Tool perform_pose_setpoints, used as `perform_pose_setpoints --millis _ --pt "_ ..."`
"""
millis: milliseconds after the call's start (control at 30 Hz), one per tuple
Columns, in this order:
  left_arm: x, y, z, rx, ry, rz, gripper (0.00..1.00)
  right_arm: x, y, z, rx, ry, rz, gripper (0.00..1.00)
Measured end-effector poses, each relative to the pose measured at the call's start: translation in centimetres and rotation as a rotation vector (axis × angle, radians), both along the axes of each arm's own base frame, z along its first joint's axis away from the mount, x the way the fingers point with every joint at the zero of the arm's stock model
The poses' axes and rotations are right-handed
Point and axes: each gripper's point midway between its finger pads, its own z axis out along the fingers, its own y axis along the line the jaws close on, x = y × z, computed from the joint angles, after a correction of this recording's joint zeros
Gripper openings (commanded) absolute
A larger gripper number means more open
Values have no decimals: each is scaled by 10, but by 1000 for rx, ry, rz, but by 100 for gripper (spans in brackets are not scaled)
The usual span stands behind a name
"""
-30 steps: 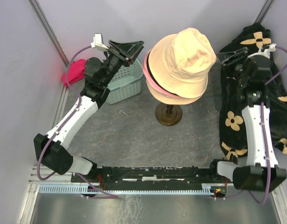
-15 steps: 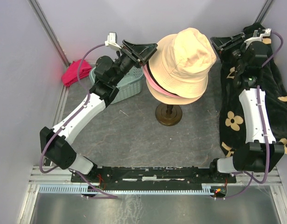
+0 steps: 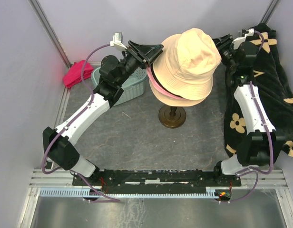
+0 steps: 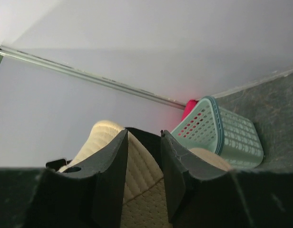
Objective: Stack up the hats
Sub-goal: Stack the hat on the hat.
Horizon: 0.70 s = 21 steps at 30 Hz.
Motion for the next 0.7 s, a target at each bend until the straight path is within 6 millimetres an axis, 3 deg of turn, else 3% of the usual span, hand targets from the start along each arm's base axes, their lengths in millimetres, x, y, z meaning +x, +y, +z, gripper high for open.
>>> perform_pose_setpoints --millis 167,700 --pt "5 -3 -3 8 10 0 46 -18 11 -7 0 10 24 39" --pt "38 -29 -14 27 26 -22 45 -100 -12 -7 -24 -10 -125 38"
